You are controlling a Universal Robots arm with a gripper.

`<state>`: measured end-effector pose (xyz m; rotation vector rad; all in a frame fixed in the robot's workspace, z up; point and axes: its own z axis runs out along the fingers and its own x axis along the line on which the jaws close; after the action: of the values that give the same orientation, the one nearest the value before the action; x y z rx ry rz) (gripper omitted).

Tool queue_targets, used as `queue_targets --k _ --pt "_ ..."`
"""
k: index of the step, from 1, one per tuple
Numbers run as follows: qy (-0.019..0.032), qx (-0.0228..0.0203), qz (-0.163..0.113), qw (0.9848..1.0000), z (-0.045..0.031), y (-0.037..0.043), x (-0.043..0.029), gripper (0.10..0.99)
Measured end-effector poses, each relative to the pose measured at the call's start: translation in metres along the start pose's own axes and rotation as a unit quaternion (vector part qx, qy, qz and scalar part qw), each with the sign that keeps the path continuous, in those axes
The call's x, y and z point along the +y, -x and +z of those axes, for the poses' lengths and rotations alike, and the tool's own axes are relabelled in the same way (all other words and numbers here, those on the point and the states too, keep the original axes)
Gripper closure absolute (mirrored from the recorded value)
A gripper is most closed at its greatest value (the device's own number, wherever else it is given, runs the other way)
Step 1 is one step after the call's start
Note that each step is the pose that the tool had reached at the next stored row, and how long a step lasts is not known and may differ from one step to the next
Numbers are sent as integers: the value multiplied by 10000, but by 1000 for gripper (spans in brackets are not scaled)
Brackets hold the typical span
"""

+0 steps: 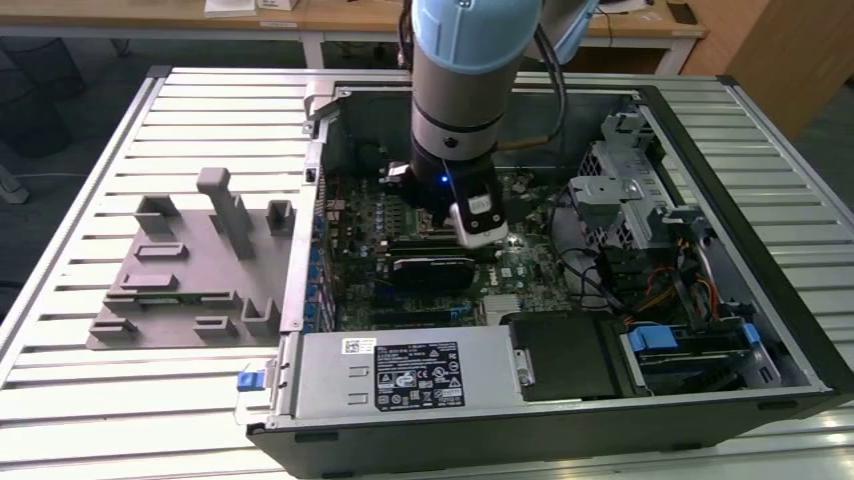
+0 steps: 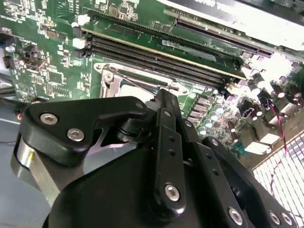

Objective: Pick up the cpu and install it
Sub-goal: 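Install the second cpu locking lever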

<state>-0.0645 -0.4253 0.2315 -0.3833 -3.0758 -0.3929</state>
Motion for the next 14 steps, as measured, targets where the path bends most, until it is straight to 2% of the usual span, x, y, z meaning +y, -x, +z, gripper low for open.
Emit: queue_targets --k 7,14 --pt "0 0 0 10000 123 -156 -64 980" --pt "11 3 0 10000 243 -179 -101 980"
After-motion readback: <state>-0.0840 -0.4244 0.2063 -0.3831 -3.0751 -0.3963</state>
